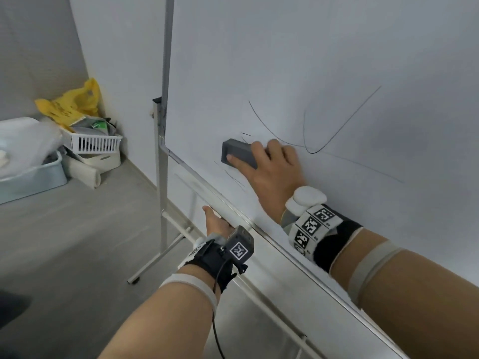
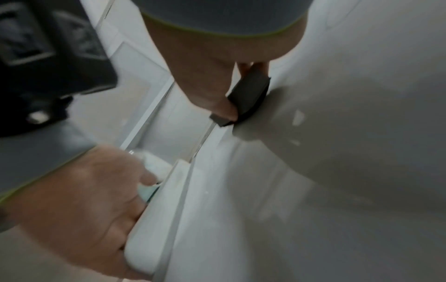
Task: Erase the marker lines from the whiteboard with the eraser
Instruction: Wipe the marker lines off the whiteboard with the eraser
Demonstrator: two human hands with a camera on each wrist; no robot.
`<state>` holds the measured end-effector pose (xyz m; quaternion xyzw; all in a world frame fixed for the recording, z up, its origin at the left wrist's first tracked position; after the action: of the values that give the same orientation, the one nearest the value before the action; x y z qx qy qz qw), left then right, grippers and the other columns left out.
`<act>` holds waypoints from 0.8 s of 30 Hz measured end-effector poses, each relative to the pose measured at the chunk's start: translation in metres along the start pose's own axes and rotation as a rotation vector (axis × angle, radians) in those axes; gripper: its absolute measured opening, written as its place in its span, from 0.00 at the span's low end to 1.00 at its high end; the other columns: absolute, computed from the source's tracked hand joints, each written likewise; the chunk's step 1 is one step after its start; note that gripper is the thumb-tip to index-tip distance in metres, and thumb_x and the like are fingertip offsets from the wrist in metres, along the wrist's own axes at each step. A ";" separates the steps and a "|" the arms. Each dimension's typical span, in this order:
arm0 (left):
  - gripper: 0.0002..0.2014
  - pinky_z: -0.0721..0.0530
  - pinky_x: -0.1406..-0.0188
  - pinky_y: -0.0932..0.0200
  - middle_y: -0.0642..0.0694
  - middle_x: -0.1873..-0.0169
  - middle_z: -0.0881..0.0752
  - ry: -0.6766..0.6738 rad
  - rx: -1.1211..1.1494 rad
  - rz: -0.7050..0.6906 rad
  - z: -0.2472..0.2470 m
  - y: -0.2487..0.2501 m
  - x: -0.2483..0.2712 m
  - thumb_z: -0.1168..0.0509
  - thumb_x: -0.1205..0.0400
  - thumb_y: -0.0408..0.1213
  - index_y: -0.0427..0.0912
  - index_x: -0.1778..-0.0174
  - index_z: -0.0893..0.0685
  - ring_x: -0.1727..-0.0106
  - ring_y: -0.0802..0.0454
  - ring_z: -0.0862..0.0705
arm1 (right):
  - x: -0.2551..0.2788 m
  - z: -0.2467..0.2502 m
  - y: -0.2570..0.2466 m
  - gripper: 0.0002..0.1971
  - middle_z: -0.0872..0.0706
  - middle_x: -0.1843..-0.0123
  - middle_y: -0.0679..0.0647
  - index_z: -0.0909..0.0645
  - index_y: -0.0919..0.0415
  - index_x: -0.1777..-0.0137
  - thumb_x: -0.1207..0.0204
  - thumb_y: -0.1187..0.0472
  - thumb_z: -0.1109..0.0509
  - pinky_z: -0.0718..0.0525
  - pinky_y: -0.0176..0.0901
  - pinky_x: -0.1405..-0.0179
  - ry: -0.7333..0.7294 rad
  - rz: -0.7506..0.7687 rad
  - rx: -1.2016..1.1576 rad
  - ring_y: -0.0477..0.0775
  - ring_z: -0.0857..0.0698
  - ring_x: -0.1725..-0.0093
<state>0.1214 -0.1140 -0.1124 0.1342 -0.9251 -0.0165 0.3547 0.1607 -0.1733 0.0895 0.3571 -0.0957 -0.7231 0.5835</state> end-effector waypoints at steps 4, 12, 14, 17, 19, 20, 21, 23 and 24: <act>0.61 0.32 0.21 0.34 0.31 0.23 0.25 -0.054 -0.005 0.015 0.011 0.017 -0.011 0.43 0.37 0.83 0.35 0.20 0.31 0.25 0.29 0.24 | 0.024 -0.029 -0.028 0.24 0.23 0.39 0.55 0.19 0.47 0.30 0.27 0.62 0.37 0.28 0.57 0.47 -0.105 0.240 0.022 0.63 0.26 0.45; 0.55 0.33 0.20 0.32 0.33 0.23 0.25 -0.052 -0.071 0.031 0.004 0.059 -0.014 0.46 0.33 0.82 0.43 0.20 0.27 0.24 0.29 0.24 | -0.034 0.009 -0.004 0.38 0.24 0.40 0.58 0.24 0.40 0.22 0.34 0.65 0.32 0.33 0.57 0.45 0.057 -0.172 0.147 0.62 0.27 0.46; 0.59 0.33 0.19 0.37 0.34 0.23 0.24 -0.096 -0.071 0.065 0.004 0.066 -0.018 0.47 0.34 0.83 0.38 0.18 0.31 0.23 0.31 0.25 | -0.035 0.007 -0.010 0.38 0.23 0.41 0.58 0.26 0.40 0.21 0.31 0.66 0.33 0.32 0.57 0.45 0.084 -0.254 0.148 0.62 0.27 0.46; 0.58 0.27 0.23 0.41 0.32 0.25 0.22 -0.162 -0.065 0.105 0.003 0.078 -0.020 0.46 0.32 0.82 0.35 0.20 0.29 0.26 0.33 0.22 | 0.001 -0.032 -0.055 0.36 0.25 0.40 0.58 0.23 0.42 0.23 0.35 0.62 0.29 0.29 0.57 0.46 -0.150 0.001 0.123 0.63 0.28 0.45; 0.53 0.26 0.24 0.42 0.32 0.29 0.18 -0.167 -0.033 0.092 0.002 0.083 -0.023 0.47 0.29 0.81 0.37 0.24 0.24 0.28 0.34 0.19 | 0.020 -0.047 -0.072 0.31 0.22 0.39 0.57 0.19 0.42 0.28 0.33 0.62 0.34 0.29 0.54 0.47 -0.257 0.126 0.154 0.64 0.27 0.45; 0.51 0.26 0.24 0.40 0.33 0.30 0.18 -0.167 -0.026 0.076 0.000 0.084 -0.024 0.46 0.29 0.80 0.39 0.25 0.23 0.29 0.33 0.18 | 0.018 -0.045 -0.069 0.31 0.21 0.39 0.56 0.19 0.42 0.28 0.33 0.62 0.36 0.30 0.54 0.46 -0.257 0.127 0.158 0.64 0.26 0.45; 0.49 0.26 0.24 0.37 0.33 0.30 0.17 -0.169 -0.013 0.063 0.001 0.086 -0.025 0.44 0.29 0.80 0.42 0.26 0.22 0.30 0.33 0.18 | 0.010 -0.040 -0.064 0.32 0.21 0.39 0.56 0.20 0.41 0.27 0.33 0.61 0.35 0.30 0.55 0.46 -0.219 0.111 0.165 0.64 0.25 0.45; 0.45 0.27 0.25 0.32 0.36 0.29 0.18 -0.171 -0.006 0.059 0.003 0.090 -0.026 0.40 0.31 0.78 0.45 0.30 0.20 0.31 0.32 0.18 | -0.018 -0.022 -0.050 0.34 0.23 0.40 0.56 0.24 0.40 0.23 0.31 0.61 0.33 0.31 0.56 0.44 -0.088 -0.029 0.185 0.64 0.25 0.44; 0.44 0.28 0.25 0.29 0.36 0.29 0.19 -0.184 -0.013 0.063 0.004 0.091 -0.026 0.40 0.31 0.78 0.46 0.32 0.19 0.30 0.31 0.18 | -0.032 -0.012 -0.041 0.34 0.22 0.40 0.57 0.25 0.39 0.21 0.29 0.62 0.34 0.31 0.57 0.43 -0.012 -0.131 0.183 0.63 0.25 0.45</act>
<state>0.1158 -0.0195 -0.1214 0.1005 -0.9575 -0.0237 0.2694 0.1384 -0.1285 0.0716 0.4102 -0.1412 -0.7500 0.4993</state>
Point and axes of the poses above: each hand's wrist, its own x-axis away from the middle knuckle, its own z-axis out of the back of the hand, y = z × x, the point moved 3 cm from there along -x, towards the middle knuckle
